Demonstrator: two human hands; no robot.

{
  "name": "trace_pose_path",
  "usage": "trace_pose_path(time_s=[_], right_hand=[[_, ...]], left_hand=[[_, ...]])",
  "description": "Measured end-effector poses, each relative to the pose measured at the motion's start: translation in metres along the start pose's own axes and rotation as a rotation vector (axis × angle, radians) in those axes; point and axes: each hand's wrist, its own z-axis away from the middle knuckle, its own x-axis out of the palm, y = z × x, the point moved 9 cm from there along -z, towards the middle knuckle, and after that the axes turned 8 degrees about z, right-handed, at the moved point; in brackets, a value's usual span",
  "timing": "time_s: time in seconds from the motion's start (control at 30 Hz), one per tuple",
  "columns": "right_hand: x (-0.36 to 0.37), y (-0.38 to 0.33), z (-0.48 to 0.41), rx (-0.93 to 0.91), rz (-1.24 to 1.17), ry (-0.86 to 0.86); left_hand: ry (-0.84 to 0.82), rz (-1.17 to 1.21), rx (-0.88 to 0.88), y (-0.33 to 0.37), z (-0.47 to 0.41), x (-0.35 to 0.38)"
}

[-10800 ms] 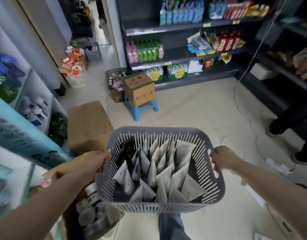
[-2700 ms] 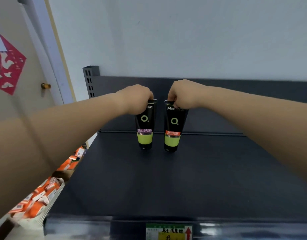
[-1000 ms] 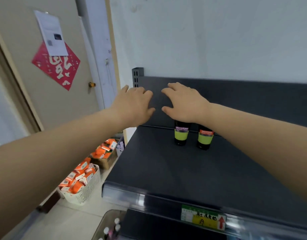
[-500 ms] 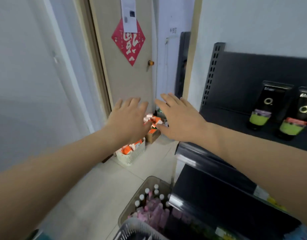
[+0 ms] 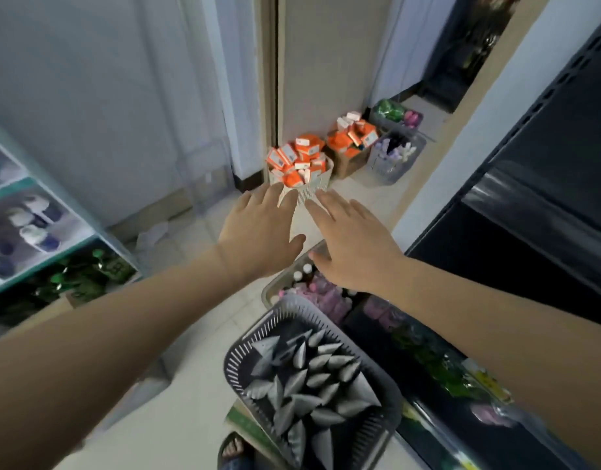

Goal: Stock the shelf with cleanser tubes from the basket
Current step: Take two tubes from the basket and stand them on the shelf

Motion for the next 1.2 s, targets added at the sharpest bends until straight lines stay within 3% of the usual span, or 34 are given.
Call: trace_pose_path(time_s=[0.73,0.9,1.2], right_hand=[[0.291,-0.066,0.016,-0.254,-0.098,-0.391],[0.339,-0.069,0.002,-0.273,-0.1,-0.432],[0.402,-0.076,-0.008,-0.254,-0.069,-0.492]], left_hand=[[-0.497,0.458,-0.448,-0.047,0.105,0.325],[-0.569,0.395,-0.488,-0.05,0.114,0.371],[-0.59,0.237,-0.376,-0.044,0.11,0.413]])
